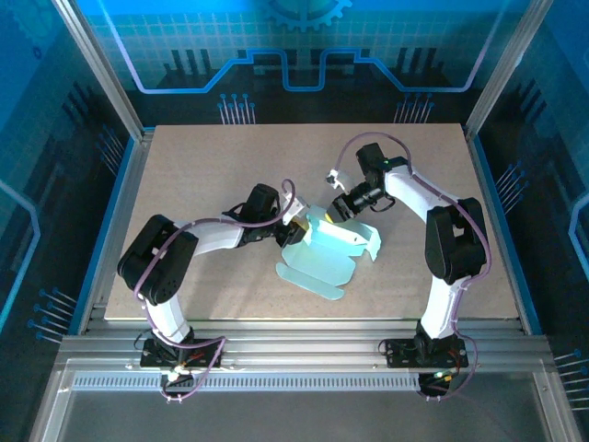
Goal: Fold the paper box
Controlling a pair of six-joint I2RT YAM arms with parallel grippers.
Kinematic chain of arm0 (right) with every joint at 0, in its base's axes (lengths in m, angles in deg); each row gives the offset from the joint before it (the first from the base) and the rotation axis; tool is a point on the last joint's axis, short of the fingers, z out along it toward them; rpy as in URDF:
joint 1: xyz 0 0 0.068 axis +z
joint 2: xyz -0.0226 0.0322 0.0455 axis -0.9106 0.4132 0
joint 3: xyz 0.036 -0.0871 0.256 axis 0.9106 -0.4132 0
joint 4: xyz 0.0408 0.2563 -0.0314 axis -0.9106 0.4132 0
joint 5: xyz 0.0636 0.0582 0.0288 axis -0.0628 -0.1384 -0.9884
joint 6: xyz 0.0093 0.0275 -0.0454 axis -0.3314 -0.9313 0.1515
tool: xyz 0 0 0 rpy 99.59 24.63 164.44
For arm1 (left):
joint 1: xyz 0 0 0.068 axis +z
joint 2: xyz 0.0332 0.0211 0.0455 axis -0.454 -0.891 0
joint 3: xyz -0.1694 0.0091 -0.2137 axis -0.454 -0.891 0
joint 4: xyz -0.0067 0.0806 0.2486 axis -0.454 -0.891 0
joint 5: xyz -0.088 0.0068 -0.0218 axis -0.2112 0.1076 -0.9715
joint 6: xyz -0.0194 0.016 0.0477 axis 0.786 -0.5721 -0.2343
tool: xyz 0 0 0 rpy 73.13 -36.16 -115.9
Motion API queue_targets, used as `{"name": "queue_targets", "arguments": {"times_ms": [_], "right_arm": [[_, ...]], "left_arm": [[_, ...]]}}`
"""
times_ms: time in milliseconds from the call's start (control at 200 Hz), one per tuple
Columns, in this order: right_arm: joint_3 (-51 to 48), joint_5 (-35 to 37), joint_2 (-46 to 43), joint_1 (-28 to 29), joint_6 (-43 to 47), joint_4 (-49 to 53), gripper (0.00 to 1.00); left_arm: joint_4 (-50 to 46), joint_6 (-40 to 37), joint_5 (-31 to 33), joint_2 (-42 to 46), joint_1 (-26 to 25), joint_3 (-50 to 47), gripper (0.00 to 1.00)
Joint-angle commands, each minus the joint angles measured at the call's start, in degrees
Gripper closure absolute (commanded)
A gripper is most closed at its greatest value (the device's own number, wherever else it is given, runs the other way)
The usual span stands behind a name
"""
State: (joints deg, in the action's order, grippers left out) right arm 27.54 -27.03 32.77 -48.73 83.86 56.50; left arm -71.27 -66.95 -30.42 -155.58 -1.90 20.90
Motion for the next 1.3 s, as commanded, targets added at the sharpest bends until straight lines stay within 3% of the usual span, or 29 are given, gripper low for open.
{"name": "queue_targets", "arguments": {"times_ms": [0, 535, 610, 695, 876, 1296], "right_arm": [[-1.41, 1.38, 0.96, 0.63, -0.1, 1.46, 0.61], [-1.02, 0.2, 1.88, 0.39, -0.27, 1.37, 0.62], [-0.73, 0.0, 2.26, 0.32, -0.32, 1.5, 0.62], [-0.28, -0.44, 2.76, 0.08, -0.48, 1.72, 0.62], [0.54, -2.15, 3.33, -0.9, -0.8, 2.33, 0.62], [1.73, -5.38, 4.79, -2.02, 0.46, 4.74, 0.61]], "left_arm": [[7.33, 0.3, -3.96, 0.26, -0.45, -0.69, 0.74], [13.95, 2.6, -2.35, -3.95, -0.8, -0.78, 0.78], [15.77, 2.77, -1.17, -4.49, -1.17, -1.04, 0.78], [18.32, 3.72, 0.56, -4.98, -1.45, -1.55, 0.7], [18.52, 4.87, 0.86, -5.9, -1.44, -0.79, 0.69], [18.96, 8.88, 0.74, -7.64, -1.49, 1.75, 0.77]]}}
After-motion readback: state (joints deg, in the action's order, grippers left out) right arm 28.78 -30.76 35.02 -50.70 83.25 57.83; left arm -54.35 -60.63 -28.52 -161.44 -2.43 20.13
